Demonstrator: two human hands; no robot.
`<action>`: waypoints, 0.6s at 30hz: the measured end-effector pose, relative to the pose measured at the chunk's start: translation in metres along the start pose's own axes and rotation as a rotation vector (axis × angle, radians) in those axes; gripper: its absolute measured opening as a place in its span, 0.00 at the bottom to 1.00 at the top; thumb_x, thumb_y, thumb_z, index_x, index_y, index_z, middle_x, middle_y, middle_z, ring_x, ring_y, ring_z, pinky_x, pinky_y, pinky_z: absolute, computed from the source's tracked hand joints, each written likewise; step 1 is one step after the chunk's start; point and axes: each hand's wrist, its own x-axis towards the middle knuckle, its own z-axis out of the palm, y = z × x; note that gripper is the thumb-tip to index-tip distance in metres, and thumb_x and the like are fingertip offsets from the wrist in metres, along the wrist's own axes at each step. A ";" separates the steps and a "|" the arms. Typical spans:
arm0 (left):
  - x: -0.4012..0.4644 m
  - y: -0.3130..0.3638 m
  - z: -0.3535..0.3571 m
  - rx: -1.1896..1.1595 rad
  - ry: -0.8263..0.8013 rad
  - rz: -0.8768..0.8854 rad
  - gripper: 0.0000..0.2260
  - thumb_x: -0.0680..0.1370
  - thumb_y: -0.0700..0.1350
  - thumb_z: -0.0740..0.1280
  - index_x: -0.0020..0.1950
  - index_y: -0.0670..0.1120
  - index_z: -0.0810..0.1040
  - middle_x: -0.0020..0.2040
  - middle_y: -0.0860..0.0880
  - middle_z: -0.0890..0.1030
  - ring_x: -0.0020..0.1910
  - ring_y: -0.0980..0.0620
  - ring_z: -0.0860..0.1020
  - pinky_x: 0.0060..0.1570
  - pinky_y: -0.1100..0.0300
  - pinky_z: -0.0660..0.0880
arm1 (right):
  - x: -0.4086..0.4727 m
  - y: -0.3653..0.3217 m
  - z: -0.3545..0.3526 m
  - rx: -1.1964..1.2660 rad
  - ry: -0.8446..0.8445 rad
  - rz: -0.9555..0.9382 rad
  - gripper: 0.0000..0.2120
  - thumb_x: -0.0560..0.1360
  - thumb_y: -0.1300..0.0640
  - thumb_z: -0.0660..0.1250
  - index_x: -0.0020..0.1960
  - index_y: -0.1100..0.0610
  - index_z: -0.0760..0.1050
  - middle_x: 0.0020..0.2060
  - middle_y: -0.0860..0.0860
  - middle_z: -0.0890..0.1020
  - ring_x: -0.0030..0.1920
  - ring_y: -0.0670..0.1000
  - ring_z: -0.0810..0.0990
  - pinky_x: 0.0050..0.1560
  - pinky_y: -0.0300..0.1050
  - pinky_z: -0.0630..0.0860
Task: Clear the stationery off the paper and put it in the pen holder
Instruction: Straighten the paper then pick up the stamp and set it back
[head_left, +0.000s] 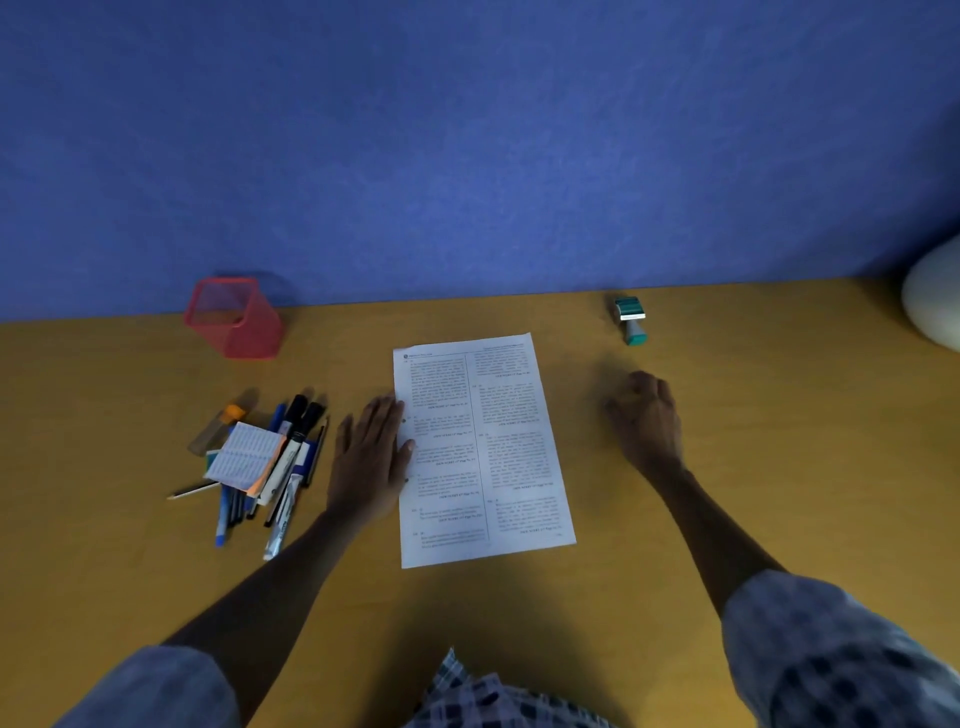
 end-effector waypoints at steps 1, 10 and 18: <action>0.000 0.000 0.000 -0.001 0.004 0.004 0.27 0.82 0.57 0.47 0.78 0.47 0.56 0.78 0.48 0.59 0.78 0.50 0.54 0.76 0.45 0.51 | 0.011 -0.001 -0.003 0.010 0.018 0.020 0.25 0.75 0.53 0.69 0.68 0.60 0.67 0.63 0.60 0.73 0.59 0.62 0.76 0.55 0.56 0.75; 0.000 0.001 0.000 -0.007 0.019 0.005 0.27 0.82 0.57 0.46 0.78 0.47 0.57 0.78 0.49 0.59 0.78 0.51 0.53 0.76 0.46 0.49 | 0.089 -0.014 -0.013 -0.027 0.124 0.204 0.26 0.75 0.47 0.67 0.69 0.59 0.69 0.62 0.60 0.77 0.58 0.64 0.77 0.53 0.55 0.75; 0.000 0.002 -0.002 0.008 0.017 -0.002 0.26 0.82 0.56 0.48 0.78 0.47 0.57 0.78 0.49 0.59 0.78 0.51 0.54 0.76 0.45 0.51 | 0.105 -0.017 -0.007 -0.125 0.162 0.196 0.19 0.79 0.48 0.62 0.59 0.61 0.77 0.55 0.60 0.80 0.52 0.64 0.79 0.43 0.46 0.68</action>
